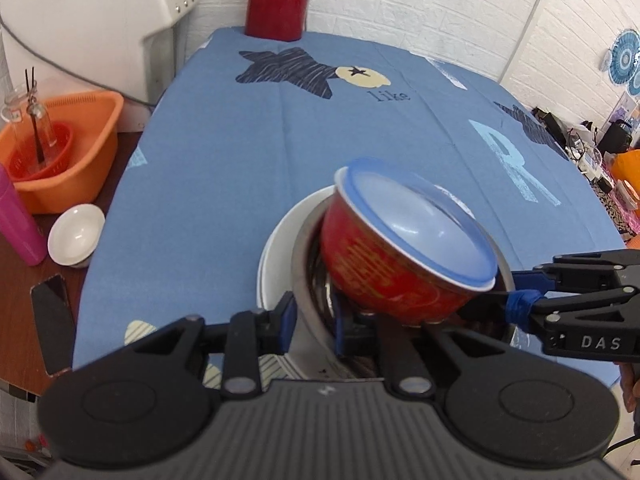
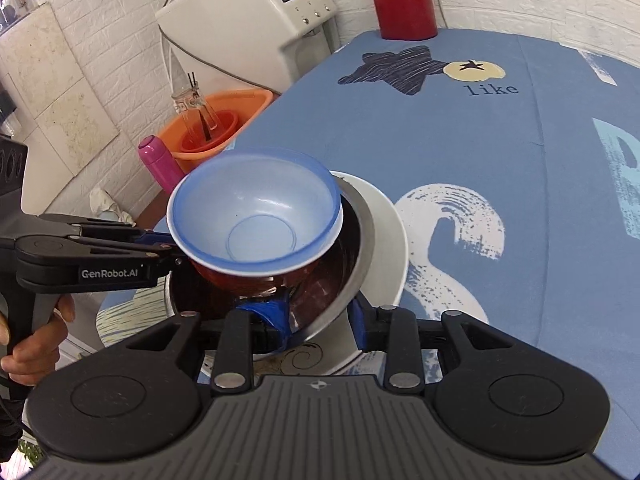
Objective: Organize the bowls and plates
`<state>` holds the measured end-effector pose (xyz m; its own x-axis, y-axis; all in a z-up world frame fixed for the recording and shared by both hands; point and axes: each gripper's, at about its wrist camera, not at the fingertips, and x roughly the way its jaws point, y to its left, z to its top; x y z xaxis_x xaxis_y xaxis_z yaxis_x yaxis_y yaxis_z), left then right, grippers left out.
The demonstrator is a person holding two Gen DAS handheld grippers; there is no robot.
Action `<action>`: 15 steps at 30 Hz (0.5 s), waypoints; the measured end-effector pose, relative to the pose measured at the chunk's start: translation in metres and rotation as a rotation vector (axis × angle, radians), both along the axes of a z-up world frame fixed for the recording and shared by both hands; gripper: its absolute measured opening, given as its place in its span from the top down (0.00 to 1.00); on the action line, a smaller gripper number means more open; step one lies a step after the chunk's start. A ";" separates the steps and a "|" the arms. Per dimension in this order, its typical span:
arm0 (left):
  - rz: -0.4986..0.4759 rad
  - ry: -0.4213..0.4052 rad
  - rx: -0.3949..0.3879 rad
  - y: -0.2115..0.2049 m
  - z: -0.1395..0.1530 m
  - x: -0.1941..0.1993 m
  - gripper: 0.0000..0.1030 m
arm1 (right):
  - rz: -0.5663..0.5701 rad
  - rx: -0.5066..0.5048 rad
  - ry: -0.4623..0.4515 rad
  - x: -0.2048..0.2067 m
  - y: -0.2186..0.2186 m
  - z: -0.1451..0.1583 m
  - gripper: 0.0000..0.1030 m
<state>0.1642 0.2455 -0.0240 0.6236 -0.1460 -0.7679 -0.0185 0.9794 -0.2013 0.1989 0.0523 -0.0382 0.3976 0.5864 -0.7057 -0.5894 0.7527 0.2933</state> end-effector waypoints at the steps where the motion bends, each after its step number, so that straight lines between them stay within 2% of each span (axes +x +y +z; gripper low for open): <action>1: -0.001 -0.001 -0.019 0.003 0.000 -0.001 0.82 | -0.014 -0.001 -0.011 -0.001 -0.004 0.003 0.84; 3: -0.005 -0.007 -0.049 0.008 0.004 -0.007 0.75 | -0.041 0.008 -0.024 -0.001 -0.013 0.009 0.84; 5: 0.000 -0.026 -0.044 0.010 0.012 -0.015 0.44 | -0.083 0.031 -0.039 -0.001 -0.026 0.016 0.84; 8: 0.003 -0.105 0.003 0.011 0.028 -0.032 0.44 | -0.133 0.076 -0.057 -0.005 -0.044 0.026 0.83; 12: 0.011 -0.145 -0.009 0.007 0.047 -0.045 0.43 | -0.222 0.140 -0.039 -0.014 -0.062 0.028 0.82; 15: 0.010 -0.185 -0.004 -0.010 0.056 -0.052 0.41 | -0.331 0.123 -0.006 -0.020 -0.068 0.022 0.81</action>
